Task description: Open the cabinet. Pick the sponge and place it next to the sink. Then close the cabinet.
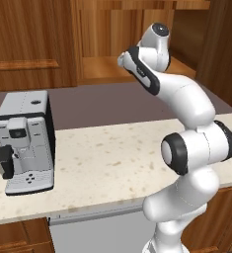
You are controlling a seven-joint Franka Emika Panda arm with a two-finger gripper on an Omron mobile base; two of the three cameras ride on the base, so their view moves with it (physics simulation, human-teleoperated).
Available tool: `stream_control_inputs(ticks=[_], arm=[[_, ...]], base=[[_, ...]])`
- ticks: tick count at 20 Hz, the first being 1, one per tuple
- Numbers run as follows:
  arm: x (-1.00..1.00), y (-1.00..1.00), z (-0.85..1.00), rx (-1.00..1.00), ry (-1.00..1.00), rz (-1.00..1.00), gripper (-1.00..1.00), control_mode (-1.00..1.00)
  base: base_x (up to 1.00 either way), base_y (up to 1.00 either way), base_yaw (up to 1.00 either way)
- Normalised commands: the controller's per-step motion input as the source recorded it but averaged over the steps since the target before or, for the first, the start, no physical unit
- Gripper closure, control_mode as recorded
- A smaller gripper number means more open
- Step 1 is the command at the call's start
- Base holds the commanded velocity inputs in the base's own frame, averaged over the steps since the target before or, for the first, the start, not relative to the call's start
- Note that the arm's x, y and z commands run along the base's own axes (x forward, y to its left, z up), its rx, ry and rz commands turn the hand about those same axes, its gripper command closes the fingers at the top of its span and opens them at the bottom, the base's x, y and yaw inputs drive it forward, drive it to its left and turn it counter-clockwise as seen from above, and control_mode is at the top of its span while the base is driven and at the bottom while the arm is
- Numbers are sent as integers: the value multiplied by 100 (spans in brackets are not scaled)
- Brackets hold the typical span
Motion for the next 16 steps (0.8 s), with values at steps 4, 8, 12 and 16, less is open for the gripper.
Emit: stream_control_inputs(ticks=[4, 8, 12, 16], arm=[[0, 0, -27, 0, 0, 1, -100, -100], [0, 0, -7, 0, 0, 0, -100, -100], [0, 0, 0, 0, 0, 0, 100, -100], [0, 0, 0, 0, 0, 0, 100, -100]], base=[[0, 0, 0], [0, 0, 0], [0, 0, 0], [0, 0, 0]])
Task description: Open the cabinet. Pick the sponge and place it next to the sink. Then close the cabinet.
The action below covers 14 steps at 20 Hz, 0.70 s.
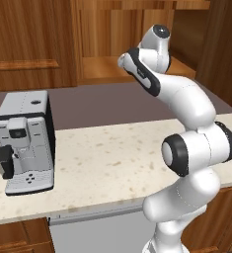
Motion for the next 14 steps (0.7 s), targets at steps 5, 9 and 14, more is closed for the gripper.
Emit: stream_control_inputs(ticks=[5, 9, 14], arm=[[-7, 0, 0, 0, 0, 0, 100, -100], [-78, 0, 3, 0, -4, 1, 100, -100], [-100, 0, 13, 0, -4, 0, 100, -100]], base=[[0, 0, 0], [0, 0, 0], [0, 0, 0]])
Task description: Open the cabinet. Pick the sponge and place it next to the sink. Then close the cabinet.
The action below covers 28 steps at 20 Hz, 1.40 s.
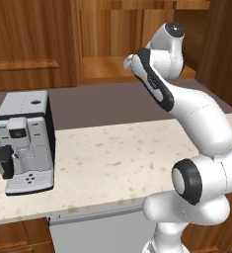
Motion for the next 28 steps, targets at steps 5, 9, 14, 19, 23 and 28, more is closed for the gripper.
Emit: stream_control_inputs(ticks=[5, 9, 14, 19, 23, 28], arm=[[-100, 0, 3, 0, -1, 0, 100, -100], [-100, -2, 0, 0, 0, 0, 100, -100], [-97, -6, 0, 0, 0, 0, 100, -100], [-89, -2, 0, 0, 0, 0, 100, -100], [-81, 0, -2, 0, 0, 0, 100, -100], [-44, 0, -21, 0, 3, 0, 100, -100]], base=[[0, 0, 0], [0, 0, 0], [0, 0, 0], [0, 0, 0], [0, 0, 0], [0, 0, 0]])
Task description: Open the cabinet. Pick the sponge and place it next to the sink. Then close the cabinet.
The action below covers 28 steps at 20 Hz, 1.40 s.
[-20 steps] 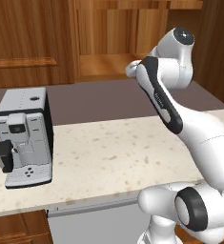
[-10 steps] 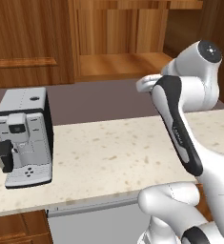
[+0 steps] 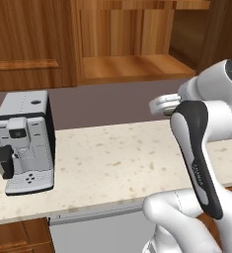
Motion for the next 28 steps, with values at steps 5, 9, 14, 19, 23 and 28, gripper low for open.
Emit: stream_control_inputs(ticks=[5, 9, 14, 19, 23, 28], arm=[[-36, 0, -15, 0, 8, 0, 100, -100], [-6, 0, -3, 0, 5, -5, 100, -100], [0, 0, 0, 0, 0, 0, 100, -100], [0, 0, 0, 0, 0, 0, 100, -100], [0, 0, 0, 0, 0, 0, 100, -100], [0, 0, 0, 0, 0, 0, 100, -100]], base=[[0, 0, 0], [0, 0, 0], [0, 0, 0], [0, 0, 0], [0, 0, 0], [0, 0, 0]])
